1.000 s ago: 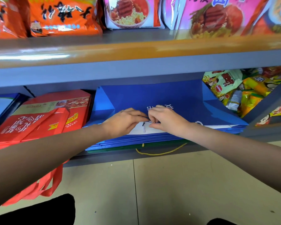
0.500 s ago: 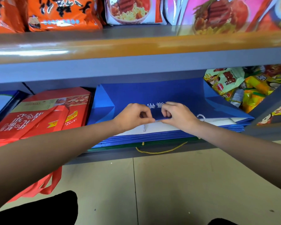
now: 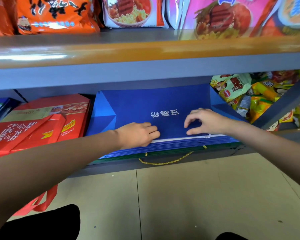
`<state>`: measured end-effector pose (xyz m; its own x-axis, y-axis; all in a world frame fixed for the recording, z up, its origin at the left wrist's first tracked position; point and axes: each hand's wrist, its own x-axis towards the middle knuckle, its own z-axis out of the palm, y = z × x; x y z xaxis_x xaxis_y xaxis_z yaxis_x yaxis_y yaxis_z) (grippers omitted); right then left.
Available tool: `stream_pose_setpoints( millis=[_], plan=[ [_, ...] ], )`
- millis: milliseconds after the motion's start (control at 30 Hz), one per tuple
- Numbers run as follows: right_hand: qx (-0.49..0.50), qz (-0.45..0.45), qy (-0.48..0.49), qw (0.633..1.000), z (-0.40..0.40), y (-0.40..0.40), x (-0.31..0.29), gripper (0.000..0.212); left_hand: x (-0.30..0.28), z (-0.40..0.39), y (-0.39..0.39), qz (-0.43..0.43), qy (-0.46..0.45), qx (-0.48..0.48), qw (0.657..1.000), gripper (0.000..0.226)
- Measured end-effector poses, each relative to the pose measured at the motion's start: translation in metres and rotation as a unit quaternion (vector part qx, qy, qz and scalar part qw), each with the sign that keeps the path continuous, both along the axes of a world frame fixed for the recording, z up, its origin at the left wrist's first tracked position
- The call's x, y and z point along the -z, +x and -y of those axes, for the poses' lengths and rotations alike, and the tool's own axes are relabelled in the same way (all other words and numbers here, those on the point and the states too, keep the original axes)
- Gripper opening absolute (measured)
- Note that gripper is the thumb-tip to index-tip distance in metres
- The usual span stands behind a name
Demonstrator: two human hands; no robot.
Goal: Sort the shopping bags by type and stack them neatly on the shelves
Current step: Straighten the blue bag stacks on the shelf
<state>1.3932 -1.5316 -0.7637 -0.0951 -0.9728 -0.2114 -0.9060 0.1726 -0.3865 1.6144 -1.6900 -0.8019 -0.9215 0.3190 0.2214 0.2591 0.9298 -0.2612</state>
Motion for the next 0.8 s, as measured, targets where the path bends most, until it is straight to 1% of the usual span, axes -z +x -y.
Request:
stream_pose_setpoints(
  millis=[67,133,167,200,233,267,300,367,400,433,467,500,567,600,633,700,800],
  plan=[
    [0.037,0.032,0.021,0.999,-0.015,-0.016,-0.001,0.016,-0.001,0.004,0.0,0.014,0.007,0.013,1.0,0.03],
    [0.049,0.05,0.049,0.996,-0.027,-0.024,0.004,0.02,0.0,0.004,0.0,0.057,0.006,0.0,0.998,0.023],
    [0.049,0.047,0.053,0.996,-0.031,-0.026,0.009,0.021,0.0,0.003,0.0,0.086,0.02,-0.015,0.996,0.02],
    [0.049,0.042,0.049,0.997,-0.033,-0.028,0.013,0.022,0.0,0.002,-0.001,0.126,0.047,-0.044,0.99,0.022],
    [0.049,0.036,0.038,0.997,-0.034,-0.03,0.016,0.023,0.003,0.002,-0.003,0.18,0.076,-0.084,0.977,0.024],
    [0.049,0.032,0.029,0.998,-0.035,-0.031,0.018,0.024,0.004,0.002,-0.003,0.245,0.116,-0.131,0.954,0.023],
    [0.044,0.022,0.024,0.999,-0.035,-0.032,0.02,0.025,0.004,0.002,-0.003,0.274,0.176,-0.163,0.931,0.025],
    [0.016,-0.033,0.03,0.999,-0.035,-0.032,0.025,0.027,0.009,0.002,-0.001,0.275,0.285,-0.205,0.895,0.032],
    [0.001,-0.067,0.035,0.997,-0.035,-0.03,0.027,0.029,0.011,0.0,0.0,0.266,0.31,-0.222,0.886,0.035],
    [-0.01,-0.099,0.041,0.994,-0.036,-0.028,0.029,0.031,0.012,-0.005,0.002,0.253,0.312,-0.241,0.884,0.033],
    [-0.02,-0.13,0.048,0.99,-0.036,-0.025,0.031,0.036,0.014,-0.01,0.004,0.238,0.285,-0.266,0.89,0.03],
    [-0.032,-0.17,0.053,0.983,-0.036,-0.023,0.032,0.043,0.015,-0.015,0.005,0.224,0.229,-0.295,0.9,0.038],
    [-0.054,-0.262,0.061,0.962,-0.035,-0.018,0.036,0.071,0.018,-0.021,0.008,0.216,0.105,-0.343,0.908,0.076],
    [-0.057,-0.289,0.065,0.953,-0.033,-0.016,0.039,0.085,0.02,-0.022,0.01,0.219,0.068,-0.353,0.907,0.088],
    [-0.057,-0.3,0.073,0.95,-0.03,-0.014,0.042,0.095,0.022,-0.023,0.011,0.226,0.052,-0.359,0.904,0.096],
    [-0.054,-0.299,0.087,0.949,-0.025,-0.009,0.048,0.106,0.026,-0.022,0.012,0.233,0.037,-0.361,0.902,0.104],
    [-0.037,-0.301,0.097,0.948,-0.023,-0.005,0.055,0.113,0.029,-0.022,0.013,0.229,0.017,-0.353,0.907,0.103]
  ],
)
